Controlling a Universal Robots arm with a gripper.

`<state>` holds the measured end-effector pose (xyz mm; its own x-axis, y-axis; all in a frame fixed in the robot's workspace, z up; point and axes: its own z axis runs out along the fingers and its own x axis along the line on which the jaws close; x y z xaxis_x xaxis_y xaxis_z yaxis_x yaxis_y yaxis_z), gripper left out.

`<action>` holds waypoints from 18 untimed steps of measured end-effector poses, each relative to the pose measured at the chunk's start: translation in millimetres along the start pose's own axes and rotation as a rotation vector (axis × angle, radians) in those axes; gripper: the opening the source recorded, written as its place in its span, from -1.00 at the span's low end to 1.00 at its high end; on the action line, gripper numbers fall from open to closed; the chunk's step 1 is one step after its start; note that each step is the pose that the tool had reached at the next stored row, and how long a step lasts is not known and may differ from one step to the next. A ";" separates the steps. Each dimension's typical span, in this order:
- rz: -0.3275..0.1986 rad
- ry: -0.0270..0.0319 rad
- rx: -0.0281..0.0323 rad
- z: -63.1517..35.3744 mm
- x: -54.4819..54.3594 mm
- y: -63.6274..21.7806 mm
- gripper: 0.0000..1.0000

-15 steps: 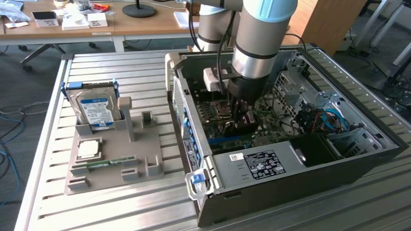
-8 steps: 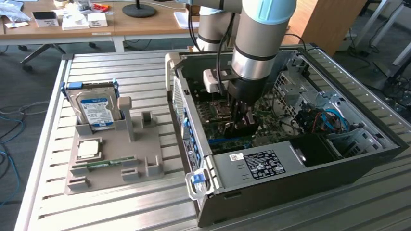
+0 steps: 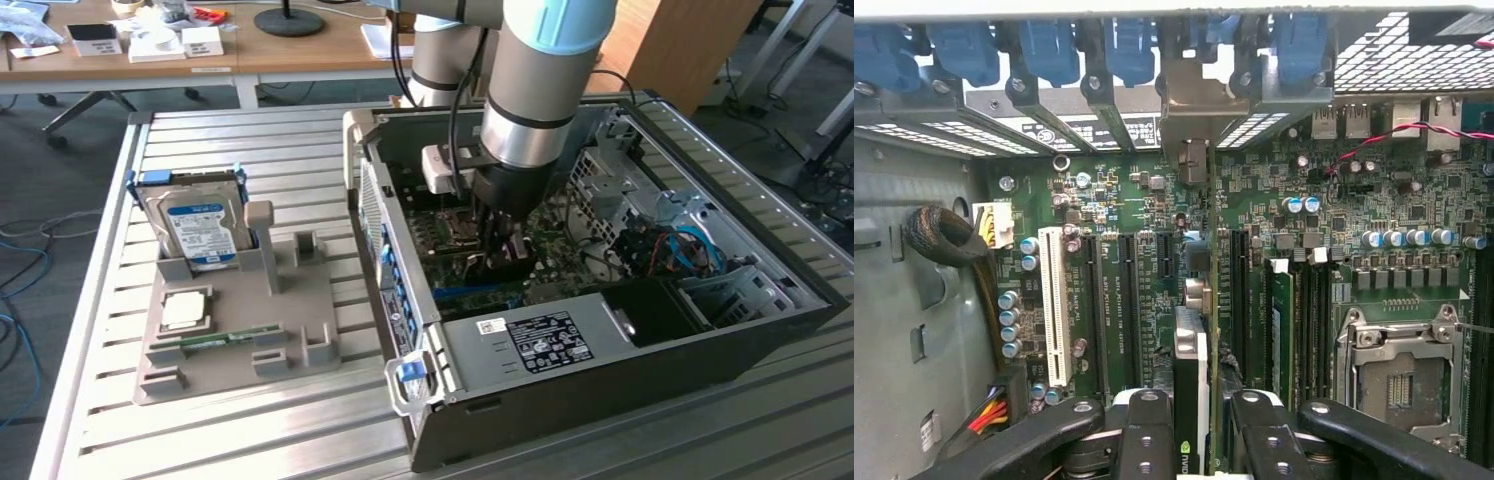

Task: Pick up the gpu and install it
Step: 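Insert the gpu into the slot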

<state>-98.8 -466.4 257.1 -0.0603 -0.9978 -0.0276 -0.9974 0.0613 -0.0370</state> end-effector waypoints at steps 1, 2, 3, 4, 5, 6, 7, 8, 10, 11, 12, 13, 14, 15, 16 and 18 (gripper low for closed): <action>0.000 0.0000 0.0000 0.0 0.0 0.0 -0.47; 0.000 0.0001 0.0000 0.0 0.0 0.0 -0.47; 0.000 0.0001 0.0000 0.0 0.0 0.0 -0.47; 0.000 0.0000 0.0000 0.0 0.0 0.0 -0.47; 0.000 -0.0001 0.0000 0.1 0.0 0.3 -0.47; 0.000 -0.0003 -0.0001 0.1 0.0 0.7 -0.47; 0.000 -0.0003 0.0000 0.1 0.0 0.7 -0.47; 0.000 -0.0003 0.0000 0.1 0.0 0.7 -0.47; 0.000 -0.0003 0.0000 0.1 -0.1 0.8 -0.47; 0.000 -0.0004 -0.0001 0.1 -0.1 1.2 -0.47; 0.000 -0.0010 -0.0001 0.2 -0.2 1.5 -0.47; 0.000 -0.0017 -0.0001 0.2 -0.3 1.6 -0.47; 0.000 -0.0018 -0.0001 0.2 -0.3 1.6 -0.47; 0.000 -0.0020 -0.0002 0.3 -0.3 1.6 -0.47; 0.000 -0.0024 -0.0002 0.5 -0.2 1.7 -0.47; 0.000 -0.0042 -0.0002 1.0 -0.3 2.8 -0.47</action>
<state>-101.5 -466.0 256.0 -0.0605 -0.9977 -0.0318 -0.9974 0.0616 -0.0368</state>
